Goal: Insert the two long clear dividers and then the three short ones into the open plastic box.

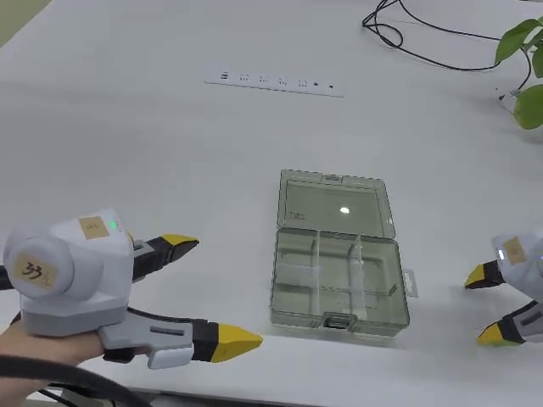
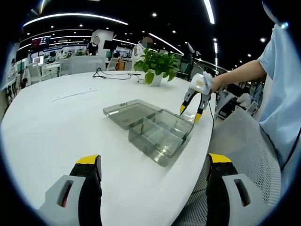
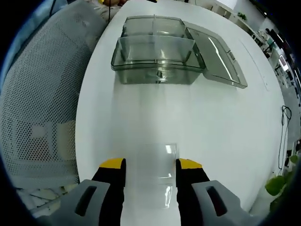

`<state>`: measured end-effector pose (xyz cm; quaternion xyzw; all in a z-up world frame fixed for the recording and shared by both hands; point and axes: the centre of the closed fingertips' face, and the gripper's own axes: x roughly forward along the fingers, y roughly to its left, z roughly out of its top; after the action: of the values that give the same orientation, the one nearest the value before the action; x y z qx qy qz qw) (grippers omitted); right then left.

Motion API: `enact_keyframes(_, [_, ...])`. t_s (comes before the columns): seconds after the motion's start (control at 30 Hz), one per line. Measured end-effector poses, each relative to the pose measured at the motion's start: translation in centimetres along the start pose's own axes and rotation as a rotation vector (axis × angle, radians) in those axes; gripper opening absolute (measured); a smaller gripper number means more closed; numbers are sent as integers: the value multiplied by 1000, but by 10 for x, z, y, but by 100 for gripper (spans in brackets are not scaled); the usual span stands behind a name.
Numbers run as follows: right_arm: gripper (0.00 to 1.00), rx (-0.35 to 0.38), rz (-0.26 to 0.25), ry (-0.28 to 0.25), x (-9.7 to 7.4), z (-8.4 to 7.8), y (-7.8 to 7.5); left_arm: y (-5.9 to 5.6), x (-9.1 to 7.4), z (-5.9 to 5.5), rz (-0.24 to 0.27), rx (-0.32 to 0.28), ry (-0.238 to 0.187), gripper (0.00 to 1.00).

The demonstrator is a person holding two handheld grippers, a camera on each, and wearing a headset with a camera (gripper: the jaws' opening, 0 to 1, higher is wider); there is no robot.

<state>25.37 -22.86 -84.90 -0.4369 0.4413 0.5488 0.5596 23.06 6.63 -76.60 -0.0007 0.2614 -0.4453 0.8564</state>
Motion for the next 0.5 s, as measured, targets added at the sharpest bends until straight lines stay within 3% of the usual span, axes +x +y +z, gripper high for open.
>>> enact_keyframes(0.5, [33,-26,0,10,1,1,-5,-5,4,-2,-6,-10,-2,93])
